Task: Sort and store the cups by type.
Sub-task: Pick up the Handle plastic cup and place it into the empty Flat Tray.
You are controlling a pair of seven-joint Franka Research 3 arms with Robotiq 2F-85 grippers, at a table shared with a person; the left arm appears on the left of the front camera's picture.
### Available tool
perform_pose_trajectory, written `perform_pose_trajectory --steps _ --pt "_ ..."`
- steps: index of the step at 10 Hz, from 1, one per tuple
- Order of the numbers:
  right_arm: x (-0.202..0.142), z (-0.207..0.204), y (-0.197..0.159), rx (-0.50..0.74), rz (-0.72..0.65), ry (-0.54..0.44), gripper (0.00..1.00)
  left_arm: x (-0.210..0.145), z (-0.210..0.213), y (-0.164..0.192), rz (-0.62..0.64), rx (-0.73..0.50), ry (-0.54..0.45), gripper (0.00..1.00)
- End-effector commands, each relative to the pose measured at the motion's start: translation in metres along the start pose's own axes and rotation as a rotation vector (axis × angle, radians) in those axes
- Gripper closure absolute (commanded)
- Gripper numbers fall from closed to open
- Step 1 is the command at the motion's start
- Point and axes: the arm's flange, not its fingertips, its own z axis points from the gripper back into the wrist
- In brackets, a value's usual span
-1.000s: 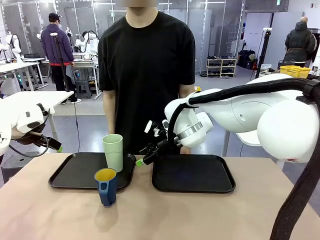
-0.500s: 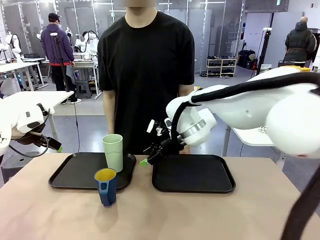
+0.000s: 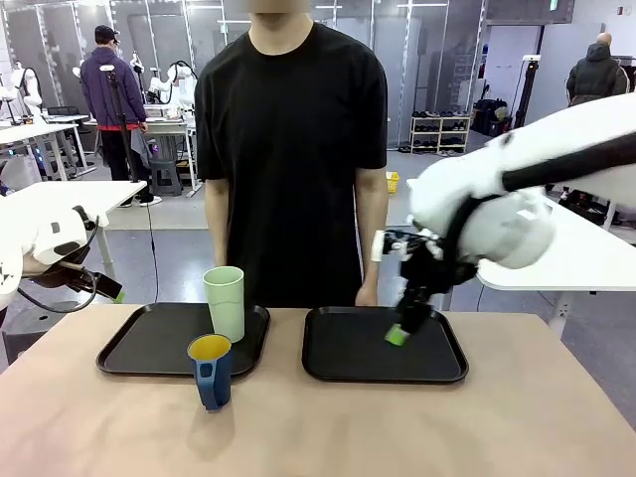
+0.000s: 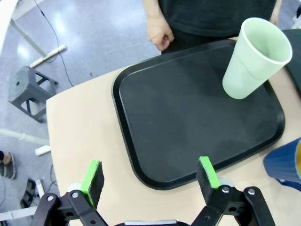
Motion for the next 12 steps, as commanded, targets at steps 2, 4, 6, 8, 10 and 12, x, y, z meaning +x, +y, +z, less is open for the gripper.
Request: perform_pose_trajectory --steps 2,4,6,8,10,12 --pt "-0.017 0.060 0.018 0.016 -0.086 0.176 0.00 0.002 0.002 0.000 -0.017 0.006 0.005 0.00" --pt "-0.029 0.063 0.018 0.010 -0.080 0.199 0.00 0.002 0.002 0.000 -0.017 0.006 0.005 0.00" --pt "-0.034 0.046 0.008 0.014 -0.052 0.172 0.00 0.002 0.002 0.000 -0.017 0.006 0.005 0.00" --pt "-0.036 0.067 0.022 0.006 -0.078 0.193 0.00 0.002 0.002 0.000 -0.017 0.006 0.005 0.00" --pt "-0.036 0.067 0.022 0.006 -0.078 0.193 0.00 0.002 0.002 0.000 -0.017 0.006 0.005 0.00" --pt "-0.036 0.067 0.022 0.006 -0.078 0.193 0.00 0.002 0.002 0.000 -0.017 0.006 0.005 0.00"
